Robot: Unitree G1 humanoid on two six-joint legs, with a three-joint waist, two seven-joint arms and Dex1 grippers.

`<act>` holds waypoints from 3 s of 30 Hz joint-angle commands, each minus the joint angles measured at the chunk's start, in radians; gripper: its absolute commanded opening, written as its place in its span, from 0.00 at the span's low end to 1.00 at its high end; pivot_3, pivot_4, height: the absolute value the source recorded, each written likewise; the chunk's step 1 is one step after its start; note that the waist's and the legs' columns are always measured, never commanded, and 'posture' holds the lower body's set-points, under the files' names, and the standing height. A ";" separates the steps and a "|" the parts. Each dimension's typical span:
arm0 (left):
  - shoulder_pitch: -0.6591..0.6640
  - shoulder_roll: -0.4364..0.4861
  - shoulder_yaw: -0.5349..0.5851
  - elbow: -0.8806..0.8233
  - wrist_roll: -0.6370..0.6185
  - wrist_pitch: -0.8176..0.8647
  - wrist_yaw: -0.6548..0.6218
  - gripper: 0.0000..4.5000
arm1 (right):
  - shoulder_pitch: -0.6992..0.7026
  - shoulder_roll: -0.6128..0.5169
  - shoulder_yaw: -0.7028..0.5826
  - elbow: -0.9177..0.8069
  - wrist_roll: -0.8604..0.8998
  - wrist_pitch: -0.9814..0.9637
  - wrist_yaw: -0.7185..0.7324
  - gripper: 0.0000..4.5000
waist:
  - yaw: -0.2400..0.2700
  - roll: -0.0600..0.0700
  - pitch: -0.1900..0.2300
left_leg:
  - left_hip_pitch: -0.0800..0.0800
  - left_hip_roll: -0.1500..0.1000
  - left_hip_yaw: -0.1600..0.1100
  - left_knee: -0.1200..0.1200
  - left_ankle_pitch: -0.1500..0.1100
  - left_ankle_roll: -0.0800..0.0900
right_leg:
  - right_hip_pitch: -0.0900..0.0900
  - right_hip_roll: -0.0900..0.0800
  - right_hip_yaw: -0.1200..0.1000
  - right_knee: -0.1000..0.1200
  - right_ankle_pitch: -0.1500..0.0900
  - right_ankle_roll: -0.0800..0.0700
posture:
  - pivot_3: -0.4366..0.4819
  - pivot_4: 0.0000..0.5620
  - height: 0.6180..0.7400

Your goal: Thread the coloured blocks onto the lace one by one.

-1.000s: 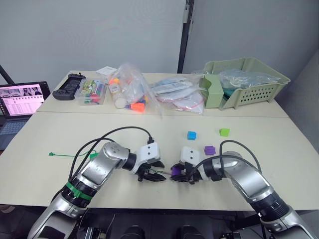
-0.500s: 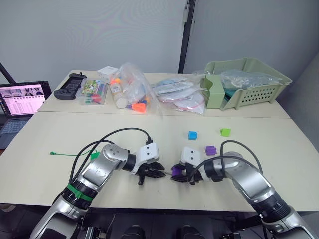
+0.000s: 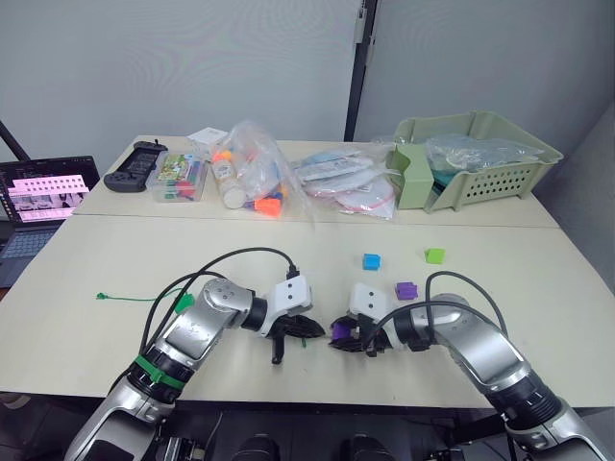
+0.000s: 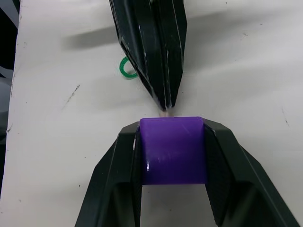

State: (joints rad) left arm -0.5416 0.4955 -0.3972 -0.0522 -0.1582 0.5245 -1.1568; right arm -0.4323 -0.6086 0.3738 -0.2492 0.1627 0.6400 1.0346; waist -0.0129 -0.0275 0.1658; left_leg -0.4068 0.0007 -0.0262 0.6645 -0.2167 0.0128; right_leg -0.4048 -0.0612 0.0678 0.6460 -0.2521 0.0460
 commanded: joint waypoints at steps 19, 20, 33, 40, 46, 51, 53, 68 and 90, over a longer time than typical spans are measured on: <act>-0.042 0.087 0.059 -0.038 -0.053 0.009 -0.078 0.48 | 0.009 -0.001 -0.001 -0.036 0.020 0.002 -0.019 0.26 | -0.002 0.000 0.000 | 0.000 0.000 0.000 0.000 0.000 0.000 | -0.001 0.000 0.000 0.000 0.000 0.000 | 0.48 0.27 1.00; -0.032 0.098 0.057 -0.031 -0.047 -0.002 -0.080 0.48 | 0.008 0.000 0.000 -0.035 0.020 0.002 -0.019 0.26 | -0.002 0.000 0.000 | 0.000 0.000 0.000 0.000 0.000 0.000 | -0.001 0.000 0.000 0.000 0.000 0.000 | 0.48 0.27 1.00; 0.031 0.077 0.000 0.012 0.017 -0.081 -0.029 0.42 | 0.005 -0.008 -0.006 -0.045 0.025 0.010 -0.019 0.26 | -0.001 0.000 0.000 | 0.000 0.000 0.000 -0.001 0.000 0.000 | -0.001 0.000 0.000 0.000 0.000 0.000 | 0.48 0.27 1.00; 0.025 0.063 0.000 0.023 0.012 -0.082 -0.032 0.01 | 0.007 -0.012 -0.010 -0.048 0.027 0.014 -0.022 0.26 | 0.000 0.000 0.000 | 0.000 0.000 0.000 -0.001 0.000 0.000 | -0.001 0.000 0.000 0.000 0.000 0.000 | 0.48 0.27 1.00; 0.008 0.042 -0.006 0.011 0.012 -0.078 -0.033 0.01 | 0.006 -0.012 -0.009 -0.046 0.028 0.014 -0.022 0.26 | 0.001 0.000 0.000 | 0.000 0.000 0.000 -0.001 0.000 0.000 | 0.000 0.000 0.000 -0.001 0.000 0.000 | 0.48 0.27 1.00; -0.026 -0.001 -0.019 0.032 0.025 -0.080 -0.023 0.01 | 0.003 -0.009 -0.008 -0.046 0.028 0.016 -0.025 0.26 | 0.000 0.000 0.000 | -0.001 0.000 0.000 -0.001 0.000 0.000 | 0.000 0.000 0.000 -0.001 0.000 0.000 | 0.48 0.27 1.00; -0.031 -0.012 -0.029 0.037 0.031 -0.086 -0.028 0.01 | 0.002 -0.008 -0.008 -0.046 0.027 0.017 -0.027 0.26 | -0.002 0.000 0.000 | -0.001 0.000 0.001 -0.001 0.000 0.000 | -0.001 0.000 0.000 0.000 0.000 0.000 | 0.48 0.27 1.00; -0.068 -0.048 -0.004 0.052 0.044 -0.084 -0.020 0.36 | 0.009 -0.015 -0.013 -0.049 0.033 0.018 -0.037 0.26 | 0.000 0.000 0.000 | 0.000 0.000 0.000 0.000 0.000 0.000 | 0.000 0.000 0.000 0.000 0.000 0.000 | 0.48 0.27 1.00; 0.049 0.004 -0.008 0.073 0.057 -0.137 0.000 0.57 | 0.018 -0.033 -0.031 -0.054 0.041 0.026 -0.043 0.26 | 0.002 0.000 0.000 | 0.000 0.000 0.000 -0.002 0.000 0.000 | 0.000 0.000 0.000 -0.001 0.000 0.000 | 0.48 0.27 1.00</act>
State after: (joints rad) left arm -0.4950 0.5075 -0.3859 0.0093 -0.1176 0.3997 -1.1711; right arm -0.4142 -0.6328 0.3663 -0.2733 0.1935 0.6604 0.9947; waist -0.0108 -0.0276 0.1659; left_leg -0.4065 0.0004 -0.0263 0.6629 -0.2167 0.0128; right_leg -0.4045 -0.0617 0.0677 0.6446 -0.2521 0.0461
